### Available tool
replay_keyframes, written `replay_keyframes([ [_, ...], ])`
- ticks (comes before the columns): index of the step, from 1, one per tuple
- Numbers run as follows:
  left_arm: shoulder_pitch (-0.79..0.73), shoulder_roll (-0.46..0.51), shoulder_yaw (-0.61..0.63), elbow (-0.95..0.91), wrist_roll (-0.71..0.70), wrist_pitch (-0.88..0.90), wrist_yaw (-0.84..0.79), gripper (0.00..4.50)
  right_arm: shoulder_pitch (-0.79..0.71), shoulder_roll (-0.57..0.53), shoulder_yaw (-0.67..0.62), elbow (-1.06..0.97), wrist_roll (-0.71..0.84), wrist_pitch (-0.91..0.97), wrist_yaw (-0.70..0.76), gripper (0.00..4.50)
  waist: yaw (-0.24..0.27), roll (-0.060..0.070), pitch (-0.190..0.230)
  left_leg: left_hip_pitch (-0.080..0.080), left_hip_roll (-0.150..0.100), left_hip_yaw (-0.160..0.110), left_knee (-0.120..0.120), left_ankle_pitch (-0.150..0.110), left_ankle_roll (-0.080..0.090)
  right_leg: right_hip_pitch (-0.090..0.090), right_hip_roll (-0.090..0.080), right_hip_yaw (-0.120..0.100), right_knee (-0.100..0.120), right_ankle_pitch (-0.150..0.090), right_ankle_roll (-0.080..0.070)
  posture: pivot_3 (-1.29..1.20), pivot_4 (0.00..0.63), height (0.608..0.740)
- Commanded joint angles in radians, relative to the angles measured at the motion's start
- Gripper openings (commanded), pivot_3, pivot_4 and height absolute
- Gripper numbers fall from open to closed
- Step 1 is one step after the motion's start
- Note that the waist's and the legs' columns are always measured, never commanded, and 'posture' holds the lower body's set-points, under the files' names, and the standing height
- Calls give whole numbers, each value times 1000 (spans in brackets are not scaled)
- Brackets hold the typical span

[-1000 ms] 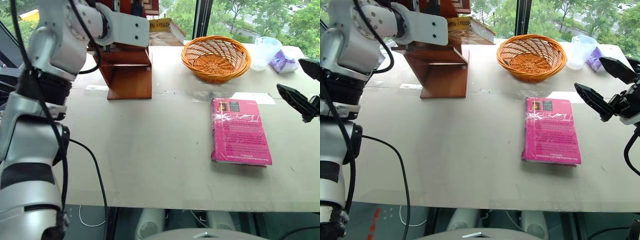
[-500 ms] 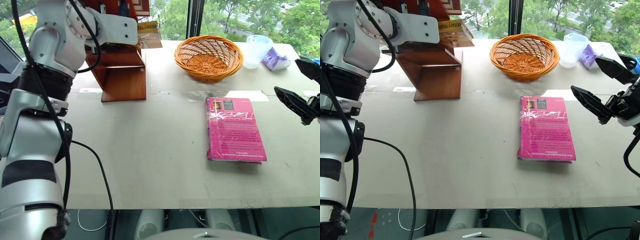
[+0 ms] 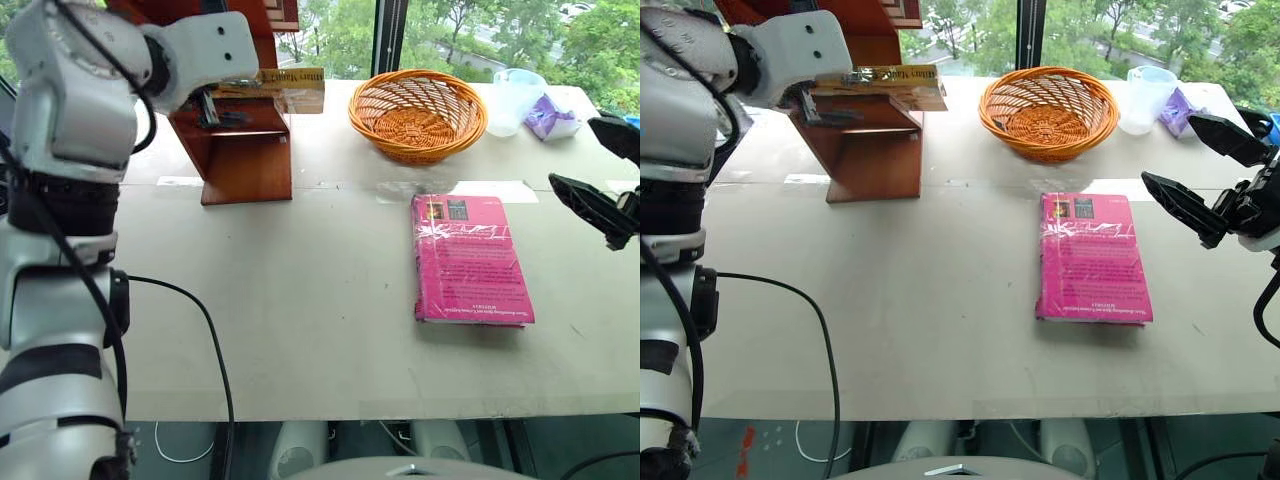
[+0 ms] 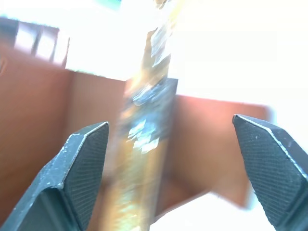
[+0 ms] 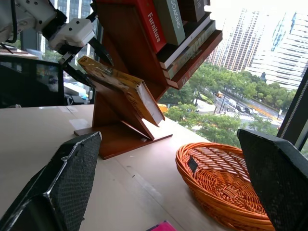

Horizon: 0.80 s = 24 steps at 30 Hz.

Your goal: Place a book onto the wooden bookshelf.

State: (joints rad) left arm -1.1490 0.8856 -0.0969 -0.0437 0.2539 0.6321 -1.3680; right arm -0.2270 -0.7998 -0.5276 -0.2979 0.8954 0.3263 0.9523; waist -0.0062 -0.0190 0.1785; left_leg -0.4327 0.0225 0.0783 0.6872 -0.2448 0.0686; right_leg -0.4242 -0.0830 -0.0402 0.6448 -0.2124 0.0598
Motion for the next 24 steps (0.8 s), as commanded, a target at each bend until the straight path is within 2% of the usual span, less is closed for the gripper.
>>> replay_keyframes([
  [1,27,-61,176,-293,-261,316,-37,4329,-13,-29,-41,-19,29,17,0,4500,4,0,0,0,0,0,0,0,0,0,0,0,0,0,0,0,150,733],
  [3,52,-165,248,-403,-389,531,3,4329,-9,-42,-44,-19,32,34,3,4500,7,1,-1,1,0,-1,1,0,0,1,0,-1,1,0,1,0,150,733],
  [6,150,-321,278,-497,-451,612,143,4329,11,-57,-58,-23,36,57,-2,4500,12,2,-1,5,-1,-3,2,-1,2,6,0,-1,2,-2,4,0,150,733],
  [8,285,-424,251,-543,-427,457,277,4329,52,-62,-70,-33,18,68,-12,4500,18,3,-2,10,-1,-3,1,-2,4,11,-1,-1,2,-2,4,0,150,733],
  [10,382,-474,223,-526,-417,405,348,4329,119,-57,-88,-44,-26,62,-19,4500,18,-1,1,15,-1,-3,0,-2,4,14,0,0,2,-2,3,0,150,733],
  [12,451,-522,252,-528,-463,425,376,4329,200,-53,-121,-56,-49,72,-15,4500,20,0,-1,14,0,-3,-1,-2,3,13,1,0,1,0,0,0,150,733],
  [15,619,-496,259,-548,-514,339,376,4329,325,-51,-177,-69,-85,72,-5,4500,19,1,-1,14,0,-2,-2,-2,3,13,0,2,1,0,0,0,150,733],
  [18,839,-420,321,-516,-566,229,321,4329,503,-57,-247,-34,-196,52,17,4500,18,1,-1,15,0,-1,-4,-2,3,13,0,3,-1,0,-1,0,150,733],
  [21,945,-354,357,-481,-599,164,307,4329,623,-66,-281,-9,-280,30,39,4500,21,1,-1,15,0,-1,-4,-3,3,12,-2,2,-1,-3,-5,0,150,733],
  [24,1061,-273,395,-429,-609,85,270,4329,720,-47,-351,19,-311,25,61,4500,22,3,-3,16,-1,-2,-4,-5,-1,12,-7,0,-2,-4,-3,0,150,733],
])
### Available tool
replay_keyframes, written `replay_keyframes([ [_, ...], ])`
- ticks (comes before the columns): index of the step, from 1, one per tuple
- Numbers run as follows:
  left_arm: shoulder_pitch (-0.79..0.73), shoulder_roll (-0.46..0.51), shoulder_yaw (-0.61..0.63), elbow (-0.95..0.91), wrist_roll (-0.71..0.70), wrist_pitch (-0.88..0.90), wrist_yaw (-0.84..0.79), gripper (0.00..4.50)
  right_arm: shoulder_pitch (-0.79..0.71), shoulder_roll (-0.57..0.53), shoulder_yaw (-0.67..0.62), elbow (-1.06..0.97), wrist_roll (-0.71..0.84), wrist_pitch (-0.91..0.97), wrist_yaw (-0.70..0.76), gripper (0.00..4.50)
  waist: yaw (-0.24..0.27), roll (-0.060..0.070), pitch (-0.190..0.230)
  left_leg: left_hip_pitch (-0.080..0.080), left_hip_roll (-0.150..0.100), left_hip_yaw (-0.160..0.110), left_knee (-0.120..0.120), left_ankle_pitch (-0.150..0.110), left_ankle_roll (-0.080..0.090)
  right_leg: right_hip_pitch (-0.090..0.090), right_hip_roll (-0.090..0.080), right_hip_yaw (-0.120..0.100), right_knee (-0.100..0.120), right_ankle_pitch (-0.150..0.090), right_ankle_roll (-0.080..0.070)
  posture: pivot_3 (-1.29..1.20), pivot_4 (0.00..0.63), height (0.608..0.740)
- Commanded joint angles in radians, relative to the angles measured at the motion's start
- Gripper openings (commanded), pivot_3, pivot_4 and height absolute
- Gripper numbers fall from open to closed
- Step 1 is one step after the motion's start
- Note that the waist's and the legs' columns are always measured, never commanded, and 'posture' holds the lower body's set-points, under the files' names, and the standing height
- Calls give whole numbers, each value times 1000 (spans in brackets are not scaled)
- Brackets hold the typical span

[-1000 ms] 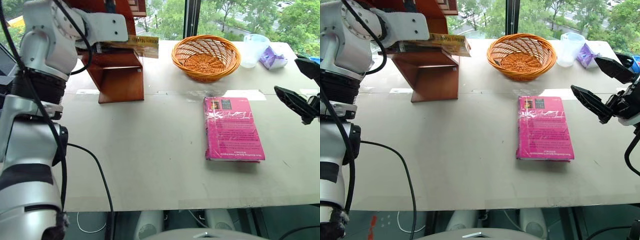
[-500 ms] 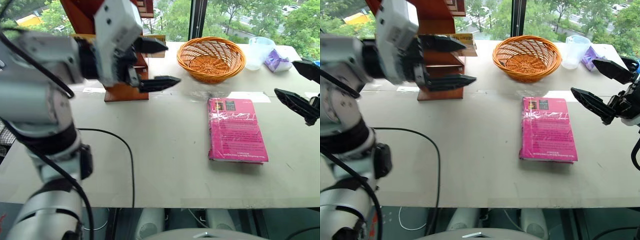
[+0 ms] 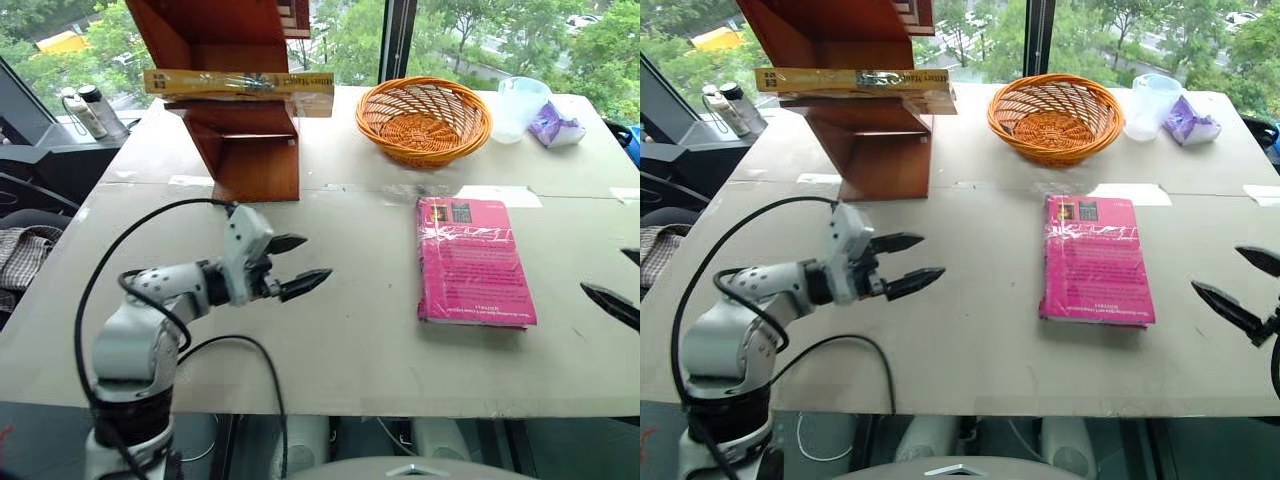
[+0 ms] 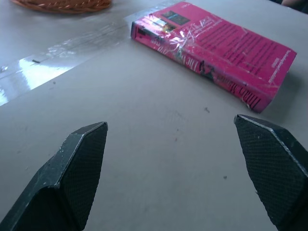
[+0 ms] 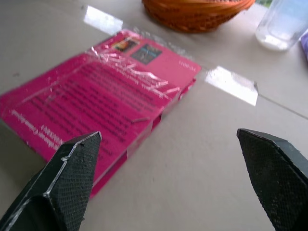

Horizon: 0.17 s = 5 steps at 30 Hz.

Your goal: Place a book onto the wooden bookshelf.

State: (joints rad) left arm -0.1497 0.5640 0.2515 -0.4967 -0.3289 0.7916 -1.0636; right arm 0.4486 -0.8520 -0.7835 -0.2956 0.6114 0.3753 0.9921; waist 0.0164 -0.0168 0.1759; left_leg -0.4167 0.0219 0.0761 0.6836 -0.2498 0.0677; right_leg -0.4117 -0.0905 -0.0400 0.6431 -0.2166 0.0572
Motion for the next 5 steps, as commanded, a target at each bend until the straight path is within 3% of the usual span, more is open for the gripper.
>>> replay_keyframes([
  [1,83,63,54,37,-35,-85,-34,4329,56,10,-109,21,-27,-22,23,4500,-2,2,-1,0,0,0,0,0,0,0,-1,0,0,0,0,0,150,733],
  [5,122,108,57,76,-61,-123,-28,4329,72,13,-121,1,-12,1,22,4500,-3,2,-1,0,0,-1,0,-1,-1,0,-4,1,-1,0,0,0,150,733],
])
